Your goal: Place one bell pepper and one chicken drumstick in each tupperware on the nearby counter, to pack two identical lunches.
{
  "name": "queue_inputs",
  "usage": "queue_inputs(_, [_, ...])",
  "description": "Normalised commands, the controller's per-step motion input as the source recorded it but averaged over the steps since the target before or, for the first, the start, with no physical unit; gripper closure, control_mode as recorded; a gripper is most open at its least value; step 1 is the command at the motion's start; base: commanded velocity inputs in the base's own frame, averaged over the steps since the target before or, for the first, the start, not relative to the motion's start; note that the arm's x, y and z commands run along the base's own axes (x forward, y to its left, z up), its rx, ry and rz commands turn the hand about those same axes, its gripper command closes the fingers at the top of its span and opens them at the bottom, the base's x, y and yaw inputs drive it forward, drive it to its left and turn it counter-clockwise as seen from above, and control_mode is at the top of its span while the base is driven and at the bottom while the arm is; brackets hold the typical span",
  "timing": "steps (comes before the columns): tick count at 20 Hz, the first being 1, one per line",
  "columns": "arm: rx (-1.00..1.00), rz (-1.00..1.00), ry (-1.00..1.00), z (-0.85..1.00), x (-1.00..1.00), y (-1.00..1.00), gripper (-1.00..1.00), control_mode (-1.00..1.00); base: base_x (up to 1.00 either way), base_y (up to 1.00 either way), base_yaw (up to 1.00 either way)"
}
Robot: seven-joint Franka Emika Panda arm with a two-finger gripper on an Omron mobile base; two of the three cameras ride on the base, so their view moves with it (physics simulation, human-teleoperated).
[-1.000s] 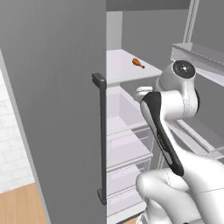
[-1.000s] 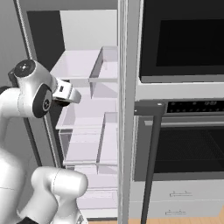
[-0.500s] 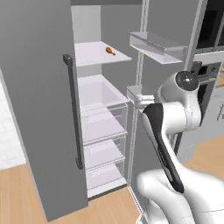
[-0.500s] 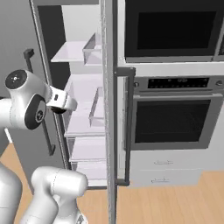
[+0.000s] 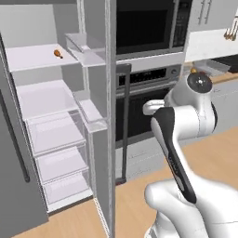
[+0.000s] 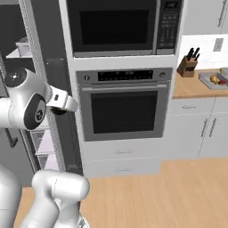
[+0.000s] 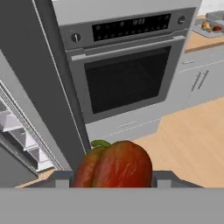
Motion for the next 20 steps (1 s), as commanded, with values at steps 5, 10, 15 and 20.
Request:
queue_inputs(5, [0.00, 0.00, 0.00, 0.00, 0.00, 0.00, 1.00, 1.00, 0.77, -1.00, -0.03])
queue_inputs(10, [0.00, 0.00, 0.00, 0.00, 0.00, 0.00, 1.00, 1.00, 1.00, -1.00, 0.00])
queue_inputs(15, [0.00, 0.00, 0.00, 0.00, 0.00, 0.00, 1.00, 1.00, 0.90, -1.00, 0.00])
queue_inputs(20, [0.00, 0.00, 0.00, 0.00, 0.00, 0.00, 1.00, 1.00, 0.65, -1.00, -0.02])
